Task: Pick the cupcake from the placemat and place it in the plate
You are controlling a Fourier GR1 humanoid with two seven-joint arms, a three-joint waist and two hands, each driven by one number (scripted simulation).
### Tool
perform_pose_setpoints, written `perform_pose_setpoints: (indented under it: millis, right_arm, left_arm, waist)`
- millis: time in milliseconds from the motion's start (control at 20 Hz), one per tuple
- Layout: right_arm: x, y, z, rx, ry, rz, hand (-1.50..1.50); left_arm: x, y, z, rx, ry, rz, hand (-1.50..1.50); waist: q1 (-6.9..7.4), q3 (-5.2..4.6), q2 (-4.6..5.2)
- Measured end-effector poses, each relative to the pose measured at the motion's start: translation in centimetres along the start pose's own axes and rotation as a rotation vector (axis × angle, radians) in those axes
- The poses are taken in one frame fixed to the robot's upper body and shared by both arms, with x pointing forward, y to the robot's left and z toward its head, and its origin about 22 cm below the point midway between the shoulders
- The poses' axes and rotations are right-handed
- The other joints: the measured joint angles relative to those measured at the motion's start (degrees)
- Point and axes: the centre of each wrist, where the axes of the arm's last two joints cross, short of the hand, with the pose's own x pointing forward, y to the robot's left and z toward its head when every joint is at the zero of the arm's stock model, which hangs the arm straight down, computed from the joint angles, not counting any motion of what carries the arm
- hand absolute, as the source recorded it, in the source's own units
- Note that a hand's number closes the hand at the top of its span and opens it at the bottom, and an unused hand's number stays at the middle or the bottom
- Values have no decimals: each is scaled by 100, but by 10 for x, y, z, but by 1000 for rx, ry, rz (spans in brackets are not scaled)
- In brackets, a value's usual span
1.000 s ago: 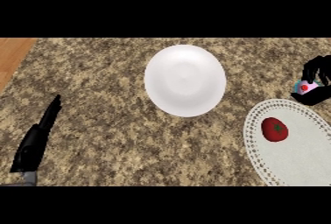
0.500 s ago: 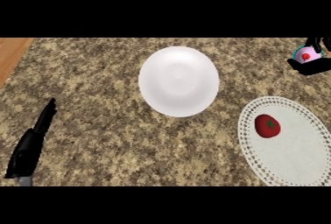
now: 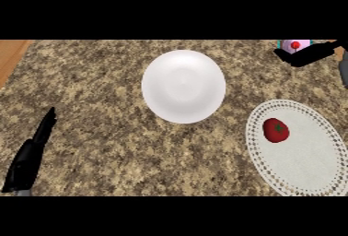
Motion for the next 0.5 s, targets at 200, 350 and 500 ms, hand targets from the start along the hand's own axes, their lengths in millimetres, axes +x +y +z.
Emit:
perform_pose_setpoints:
  millis: [200,350,500]
  right_arm:
    - [38,19,-26,24,-32,-53,150]
    - [64,38,-43,43,-34,-89,150]
    - [88,56,-55,79,-16,-113,150]
  left_arm:
    - [2,9,1,-1,-1,4,0]
    - [-4,6,-1,-1,1,3,0]
    - [-3,3,-3,0,-2,-1,0]
  waist:
    - [2,-1,-2]
    - [5,-2,6]
    - [11,-2,9]
